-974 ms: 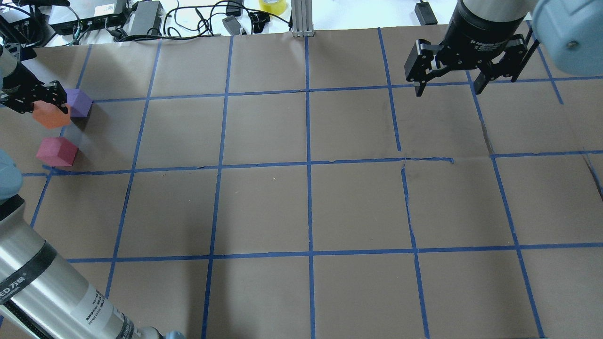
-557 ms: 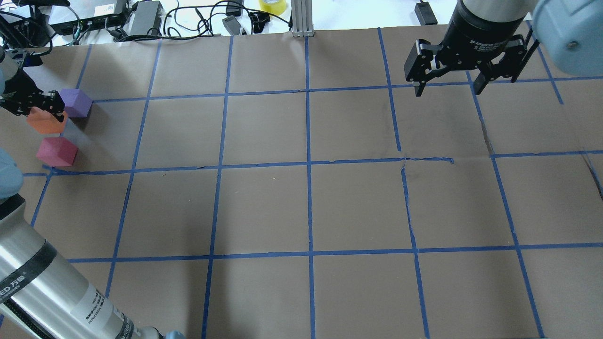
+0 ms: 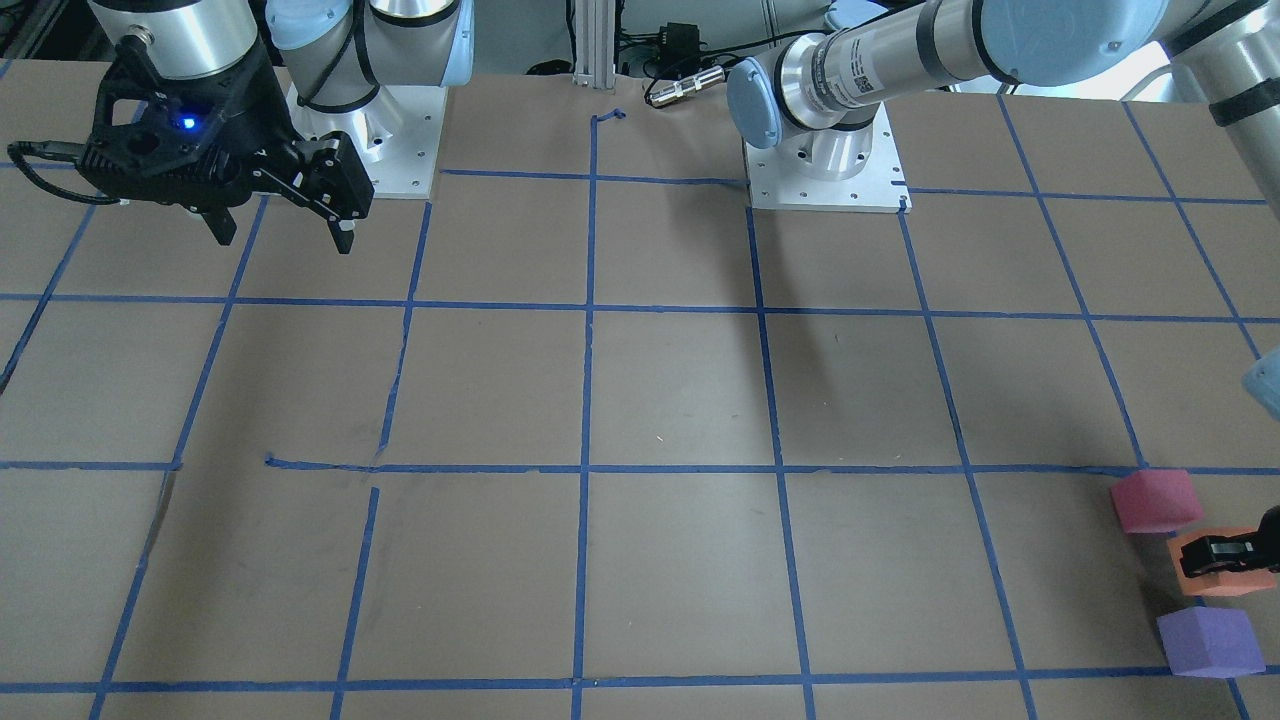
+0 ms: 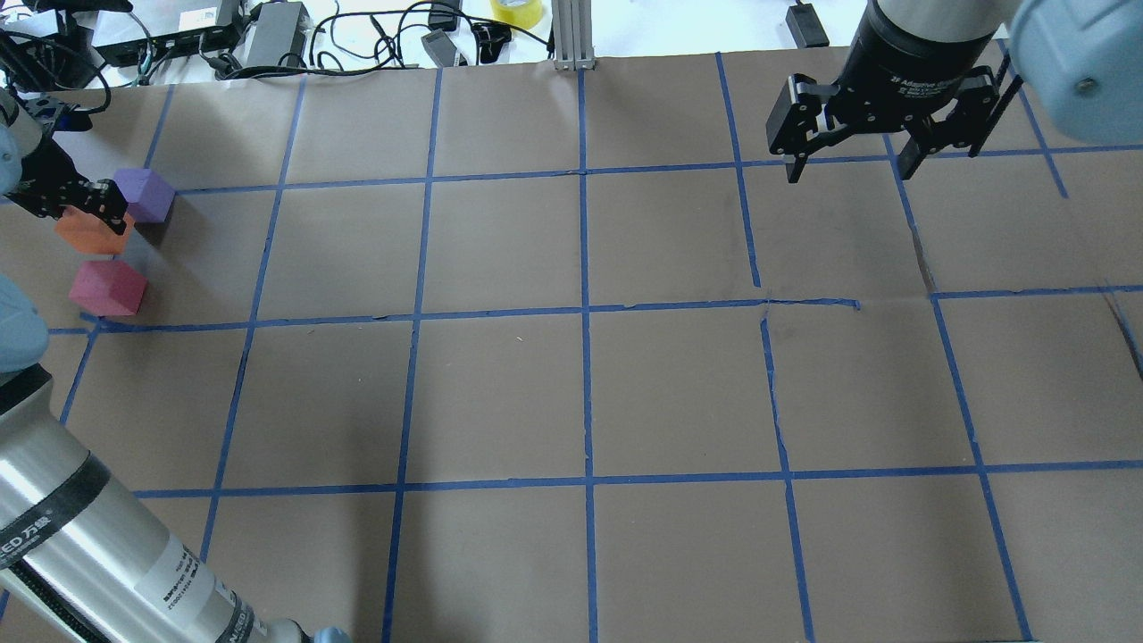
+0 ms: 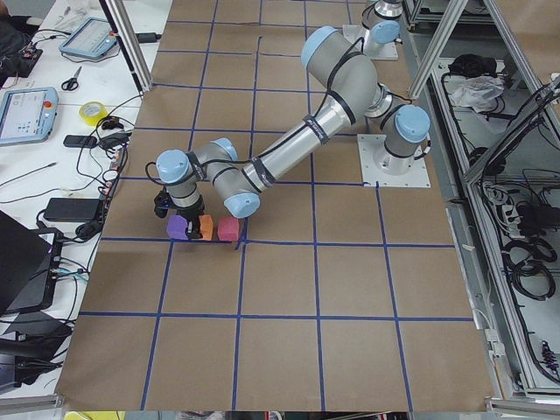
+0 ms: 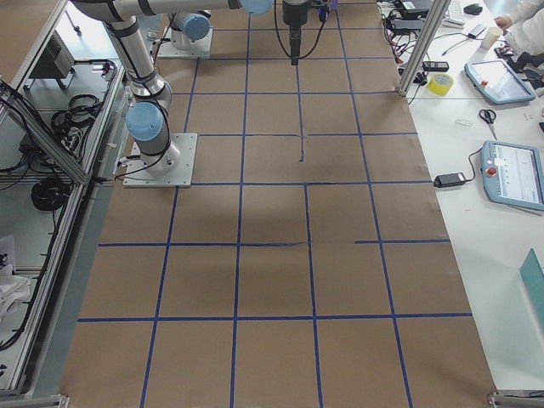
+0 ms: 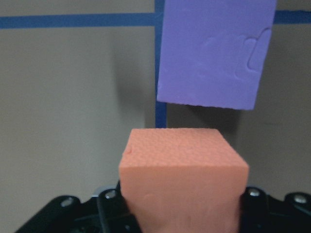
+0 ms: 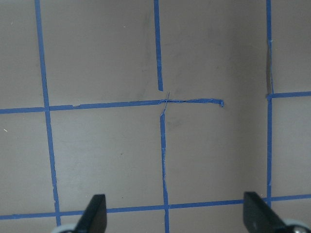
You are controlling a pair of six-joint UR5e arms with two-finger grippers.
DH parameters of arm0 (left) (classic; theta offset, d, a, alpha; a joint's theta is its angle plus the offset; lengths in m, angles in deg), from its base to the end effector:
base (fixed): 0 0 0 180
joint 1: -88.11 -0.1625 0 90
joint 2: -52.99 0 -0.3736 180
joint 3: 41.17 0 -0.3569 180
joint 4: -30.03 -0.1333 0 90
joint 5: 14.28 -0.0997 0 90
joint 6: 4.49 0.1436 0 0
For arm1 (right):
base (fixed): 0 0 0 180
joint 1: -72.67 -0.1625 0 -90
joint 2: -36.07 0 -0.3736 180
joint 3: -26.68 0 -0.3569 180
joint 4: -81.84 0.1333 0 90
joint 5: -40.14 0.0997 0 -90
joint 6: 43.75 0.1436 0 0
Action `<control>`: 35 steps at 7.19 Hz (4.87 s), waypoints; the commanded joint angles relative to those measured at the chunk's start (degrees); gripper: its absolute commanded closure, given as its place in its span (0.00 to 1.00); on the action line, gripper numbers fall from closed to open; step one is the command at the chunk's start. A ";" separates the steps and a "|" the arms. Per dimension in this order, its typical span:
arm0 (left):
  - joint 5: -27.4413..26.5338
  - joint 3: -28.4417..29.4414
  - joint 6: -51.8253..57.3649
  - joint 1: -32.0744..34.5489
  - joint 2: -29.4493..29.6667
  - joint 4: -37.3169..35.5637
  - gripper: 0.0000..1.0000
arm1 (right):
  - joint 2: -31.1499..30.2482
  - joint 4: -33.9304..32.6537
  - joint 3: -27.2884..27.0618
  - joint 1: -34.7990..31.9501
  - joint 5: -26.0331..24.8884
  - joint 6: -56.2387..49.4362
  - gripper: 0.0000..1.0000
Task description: Arrange blocks in a line
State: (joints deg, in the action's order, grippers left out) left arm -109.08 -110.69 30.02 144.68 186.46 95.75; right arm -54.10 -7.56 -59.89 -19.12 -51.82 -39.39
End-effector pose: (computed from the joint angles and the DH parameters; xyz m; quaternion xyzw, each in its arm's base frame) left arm 0.2781 -0.6414 0.1534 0.0089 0.9990 0.0141 0.0410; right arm 0.1428 -0.4579 0.4204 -0.0229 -0.9992 0.0271 0.0157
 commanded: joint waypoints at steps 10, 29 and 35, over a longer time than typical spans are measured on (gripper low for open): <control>6.74 -0.88 1.26 -0.33 1.28 0.38 0.00 | -0.01 0.02 -0.18 -0.06 0.02 0.12 0.00; 5.86 -21.29 -41.80 33.96 -45.50 18.92 0.00 | -0.01 0.02 -0.35 -0.15 0.11 0.21 0.00; 3.57 -17.14 -41.19 33.78 -43.30 23.58 0.00 | -0.01 0.02 -0.35 -0.23 0.11 0.21 0.00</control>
State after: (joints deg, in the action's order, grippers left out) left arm -105.47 -127.55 -11.62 178.46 142.99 120.69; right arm -54.16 -7.54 -60.24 -19.36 -51.71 -39.18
